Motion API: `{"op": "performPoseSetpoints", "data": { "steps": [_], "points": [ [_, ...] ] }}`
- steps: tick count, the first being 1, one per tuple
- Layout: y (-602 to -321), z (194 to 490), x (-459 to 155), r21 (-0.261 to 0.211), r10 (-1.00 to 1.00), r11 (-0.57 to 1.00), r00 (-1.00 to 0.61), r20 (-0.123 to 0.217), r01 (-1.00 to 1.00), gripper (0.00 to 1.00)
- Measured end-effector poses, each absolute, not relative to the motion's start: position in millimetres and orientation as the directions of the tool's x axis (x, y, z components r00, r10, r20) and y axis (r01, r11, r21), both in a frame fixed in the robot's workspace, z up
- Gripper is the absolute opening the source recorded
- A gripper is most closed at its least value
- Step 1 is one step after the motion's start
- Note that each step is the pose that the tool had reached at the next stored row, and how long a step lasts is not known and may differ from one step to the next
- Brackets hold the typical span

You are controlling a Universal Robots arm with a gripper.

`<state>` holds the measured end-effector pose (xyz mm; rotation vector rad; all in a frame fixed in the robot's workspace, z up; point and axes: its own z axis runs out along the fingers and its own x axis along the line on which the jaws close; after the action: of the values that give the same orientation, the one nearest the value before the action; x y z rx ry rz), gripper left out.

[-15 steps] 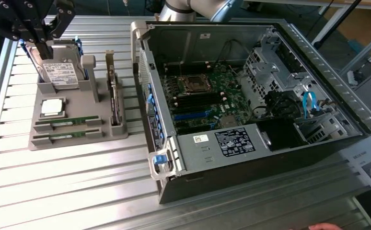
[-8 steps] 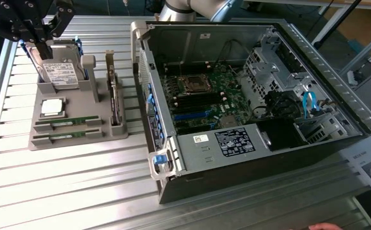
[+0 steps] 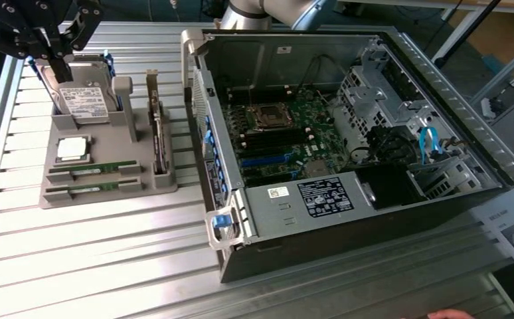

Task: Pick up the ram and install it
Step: 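Pick up the ram and move it above insertion slot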

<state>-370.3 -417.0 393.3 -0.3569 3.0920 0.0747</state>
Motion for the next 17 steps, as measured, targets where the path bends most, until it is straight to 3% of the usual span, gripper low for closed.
{"op": "performPoseSetpoints", "data": {
  "steps": [17],
  "points": [
    [-417.0,393.3,-370.3,0.044,-0.427,0.902,-0.903,-0.033,-0.429,0.1]
  ]
}}
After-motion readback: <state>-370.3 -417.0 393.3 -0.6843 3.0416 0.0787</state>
